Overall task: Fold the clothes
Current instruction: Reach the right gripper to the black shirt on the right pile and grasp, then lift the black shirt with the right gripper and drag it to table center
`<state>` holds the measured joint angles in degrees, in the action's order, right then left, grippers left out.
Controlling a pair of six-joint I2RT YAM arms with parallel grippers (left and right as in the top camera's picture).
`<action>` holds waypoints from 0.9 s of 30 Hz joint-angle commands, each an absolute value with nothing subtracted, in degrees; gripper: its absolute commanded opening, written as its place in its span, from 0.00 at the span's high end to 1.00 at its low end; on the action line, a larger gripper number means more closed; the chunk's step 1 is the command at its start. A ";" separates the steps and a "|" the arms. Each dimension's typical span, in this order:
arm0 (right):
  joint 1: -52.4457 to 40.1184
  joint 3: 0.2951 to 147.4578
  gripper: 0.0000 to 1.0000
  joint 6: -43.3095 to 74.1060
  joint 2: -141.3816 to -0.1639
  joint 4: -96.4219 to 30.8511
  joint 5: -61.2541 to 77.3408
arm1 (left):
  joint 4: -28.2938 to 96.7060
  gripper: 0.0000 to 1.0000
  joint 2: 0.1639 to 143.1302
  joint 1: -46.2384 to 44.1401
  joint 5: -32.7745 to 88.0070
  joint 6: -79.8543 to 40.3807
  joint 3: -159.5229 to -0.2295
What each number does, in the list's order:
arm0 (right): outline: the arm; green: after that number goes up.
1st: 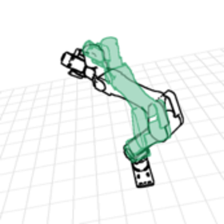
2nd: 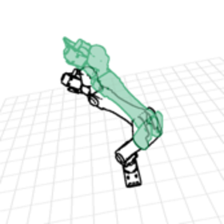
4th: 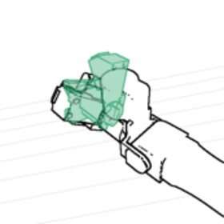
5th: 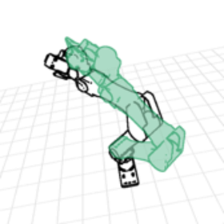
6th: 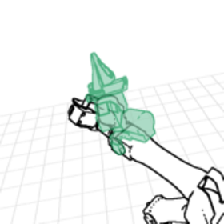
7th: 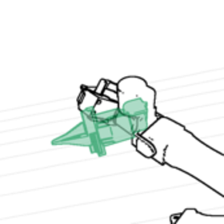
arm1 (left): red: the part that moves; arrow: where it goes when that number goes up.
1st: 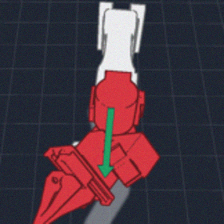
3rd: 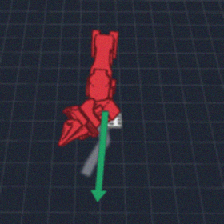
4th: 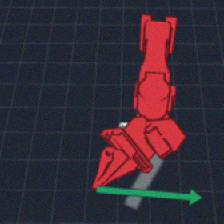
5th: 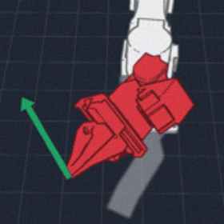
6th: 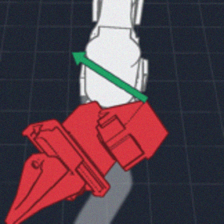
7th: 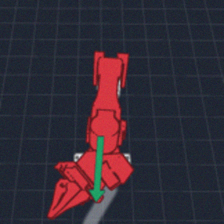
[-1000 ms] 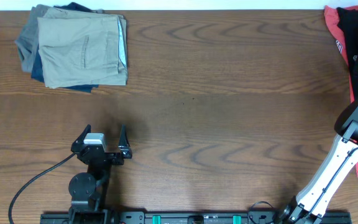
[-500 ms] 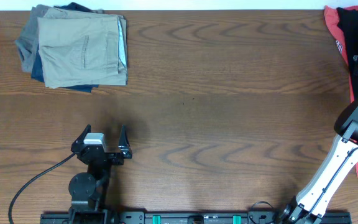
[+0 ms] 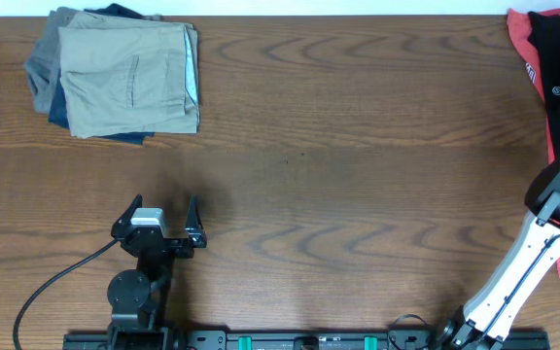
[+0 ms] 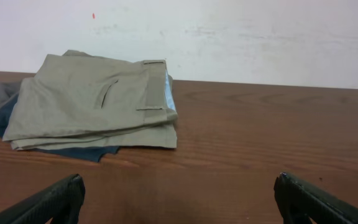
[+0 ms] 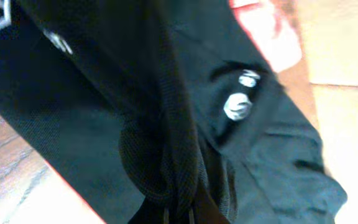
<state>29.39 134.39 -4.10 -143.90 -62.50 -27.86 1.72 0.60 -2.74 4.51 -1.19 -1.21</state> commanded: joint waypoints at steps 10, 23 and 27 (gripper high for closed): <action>24.58 134.96 0.99 2.76 -123.37 -59.40 -29.71 | 3.60 0.02 0.30 -2.94 5.30 -0.43 -0.23; 3.31 134.91 0.99 2.74 -115.00 -52.58 -12.03 | 3.60 0.02 0.30 -2.94 5.30 -0.43 -0.23; -7.42 134.87 0.99 2.74 -116.57 -52.51 -9.28 | 3.60 0.02 0.30 -2.94 5.30 -0.43 -0.23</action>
<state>-0.91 134.30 2.02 -116.40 -53.01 -14.50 1.72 0.60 -2.74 4.51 -1.19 -1.21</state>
